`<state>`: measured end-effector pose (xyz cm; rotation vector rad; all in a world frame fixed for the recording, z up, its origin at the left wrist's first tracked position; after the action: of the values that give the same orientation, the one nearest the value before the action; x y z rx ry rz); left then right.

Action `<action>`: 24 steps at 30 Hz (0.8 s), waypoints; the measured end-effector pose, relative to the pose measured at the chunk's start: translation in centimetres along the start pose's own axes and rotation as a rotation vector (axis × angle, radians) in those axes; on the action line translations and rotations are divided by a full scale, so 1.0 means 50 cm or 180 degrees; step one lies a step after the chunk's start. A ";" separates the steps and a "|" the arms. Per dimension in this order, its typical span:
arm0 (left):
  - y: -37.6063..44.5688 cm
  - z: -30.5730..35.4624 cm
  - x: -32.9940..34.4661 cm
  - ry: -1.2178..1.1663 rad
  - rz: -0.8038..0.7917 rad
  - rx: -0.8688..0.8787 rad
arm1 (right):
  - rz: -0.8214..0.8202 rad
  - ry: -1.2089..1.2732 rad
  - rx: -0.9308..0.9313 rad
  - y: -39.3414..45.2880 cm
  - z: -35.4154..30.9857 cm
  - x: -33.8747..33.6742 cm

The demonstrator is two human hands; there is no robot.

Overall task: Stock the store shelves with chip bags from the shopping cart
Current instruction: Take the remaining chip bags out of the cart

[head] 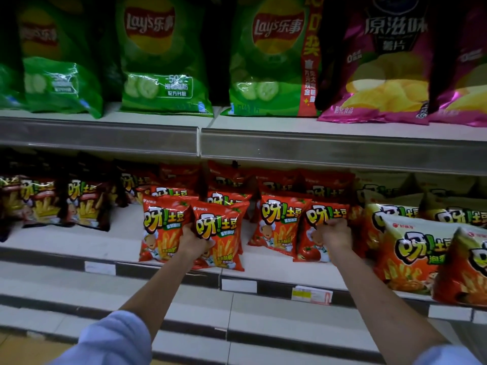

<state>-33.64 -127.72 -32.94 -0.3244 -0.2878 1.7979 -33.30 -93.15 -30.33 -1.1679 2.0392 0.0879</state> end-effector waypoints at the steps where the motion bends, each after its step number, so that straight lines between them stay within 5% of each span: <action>1: 0.001 0.001 -0.002 -0.0009 0.0014 -0.0023 | -0.0029 0.0144 -0.0040 -0.012 -0.009 0.004; 15: -0.023 0.061 -0.045 -0.0297 -0.0340 0.0135 | -0.0129 0.0844 -0.0608 -0.140 -0.122 0.076; 24: -0.050 0.085 -0.385 -0.0926 -0.0107 0.0272 | -0.0619 0.0434 -0.1129 -0.390 -0.293 0.318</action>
<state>-28.39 -145.88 -26.76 0.0042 -0.4164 1.8173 -31.56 -121.63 -24.55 -1.6254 2.0695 0.2908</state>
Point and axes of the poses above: each hand's wrist, its own y-axis towards the middle knuckle, its own x-axis out of the palm, z = x × y, the point moved 5 cm from there along y, towards the middle knuckle, and after that the axes turned 13 degrees about -y, right-handed, at the moved point
